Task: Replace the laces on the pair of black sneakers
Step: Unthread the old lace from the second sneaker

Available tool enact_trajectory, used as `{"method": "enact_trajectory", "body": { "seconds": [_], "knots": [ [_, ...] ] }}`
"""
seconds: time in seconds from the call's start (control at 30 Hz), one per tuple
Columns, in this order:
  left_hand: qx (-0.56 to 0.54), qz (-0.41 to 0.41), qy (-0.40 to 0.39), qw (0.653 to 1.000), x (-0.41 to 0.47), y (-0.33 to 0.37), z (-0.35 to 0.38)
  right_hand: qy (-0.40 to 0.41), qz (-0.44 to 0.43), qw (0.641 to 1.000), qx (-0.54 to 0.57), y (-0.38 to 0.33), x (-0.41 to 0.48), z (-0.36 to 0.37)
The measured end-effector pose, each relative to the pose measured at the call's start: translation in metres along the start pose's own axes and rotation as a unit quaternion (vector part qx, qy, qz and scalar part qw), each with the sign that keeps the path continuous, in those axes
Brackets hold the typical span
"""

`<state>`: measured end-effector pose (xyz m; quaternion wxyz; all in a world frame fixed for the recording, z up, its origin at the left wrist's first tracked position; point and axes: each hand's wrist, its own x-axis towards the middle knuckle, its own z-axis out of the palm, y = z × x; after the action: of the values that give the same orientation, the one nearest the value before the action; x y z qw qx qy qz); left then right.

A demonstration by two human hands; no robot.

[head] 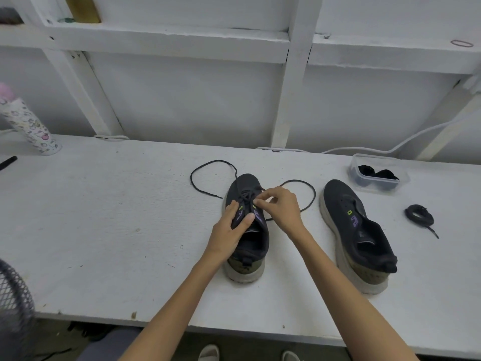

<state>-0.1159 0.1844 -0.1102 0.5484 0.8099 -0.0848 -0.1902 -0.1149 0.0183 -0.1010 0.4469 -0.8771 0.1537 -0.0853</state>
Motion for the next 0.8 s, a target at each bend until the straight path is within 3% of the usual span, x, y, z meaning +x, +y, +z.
{"method": "enact_trajectory", "body": {
  "seconds": [0.17, 0.27, 0.4, 0.6, 0.73, 0.8],
  "knots": [
    [-0.002, -0.003, 0.001, 1.000, -0.001, 0.001, 0.000, 0.008, -0.006, 0.999, -0.051, -0.012, 0.009, -0.001],
    [-0.003, -0.006, -0.001, 1.000, -0.001, 0.002, 0.000, 0.026, 0.024, 0.999, 0.030, -0.013, 0.022, -0.003],
    [-0.005, -0.003, 0.001, 1.000, -0.001, 0.003, 0.001, -0.033, 0.060, 0.992, 0.107, -0.010, 0.017, -0.003],
    [-0.006, -0.007, 0.001, 1.000, -0.002, 0.002, 0.001, -0.036, 0.044, 0.996, 0.071, -0.007, 0.019, -0.007],
    [-0.004, -0.004, -0.003, 1.000, -0.002, 0.002, 0.001, -0.009, 0.062, 0.985, 0.163, -0.017, 0.026, -0.017],
    [-0.003, -0.003, -0.001, 1.000, -0.002, 0.003, 0.001, -0.035, 0.060, 0.986, 0.151, -0.015, 0.021, -0.014]
  ]
}}
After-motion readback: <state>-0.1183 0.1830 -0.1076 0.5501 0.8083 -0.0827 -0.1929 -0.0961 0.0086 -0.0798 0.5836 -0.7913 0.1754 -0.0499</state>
